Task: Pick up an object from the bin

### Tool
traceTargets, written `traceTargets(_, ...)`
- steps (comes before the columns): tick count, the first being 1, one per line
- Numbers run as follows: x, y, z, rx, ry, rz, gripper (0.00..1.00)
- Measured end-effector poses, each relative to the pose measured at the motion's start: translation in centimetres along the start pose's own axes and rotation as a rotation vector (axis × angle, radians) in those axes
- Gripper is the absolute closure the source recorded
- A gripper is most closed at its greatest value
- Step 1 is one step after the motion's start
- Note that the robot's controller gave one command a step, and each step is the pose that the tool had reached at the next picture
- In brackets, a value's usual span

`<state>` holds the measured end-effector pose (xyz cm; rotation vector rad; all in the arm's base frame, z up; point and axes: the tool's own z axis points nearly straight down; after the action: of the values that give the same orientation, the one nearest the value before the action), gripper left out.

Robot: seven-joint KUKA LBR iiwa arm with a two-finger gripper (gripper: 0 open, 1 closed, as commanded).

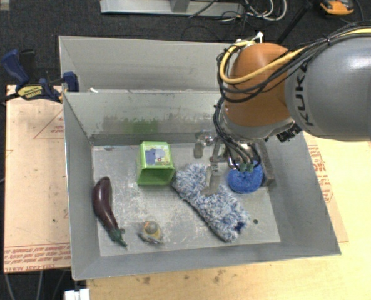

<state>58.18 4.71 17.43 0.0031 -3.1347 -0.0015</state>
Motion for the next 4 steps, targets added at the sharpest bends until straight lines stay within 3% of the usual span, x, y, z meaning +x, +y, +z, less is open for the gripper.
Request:
traceTargets(1, -0.1, 0.0, -0.5, 0.000, -0.008, 0.001, 0.00)
traceTargets(2, 0.8, -1.2, 3.6, -0.001, -0.015, 0.008, 0.00)
traceTargets(3, 1.1, -2.6, 6.7, 0.000, -0.006, -0.066, 1.00)
traceTargets(4, 1.1, -2.6, 6.7, 0.000, -0.007, -0.066, 0.00)
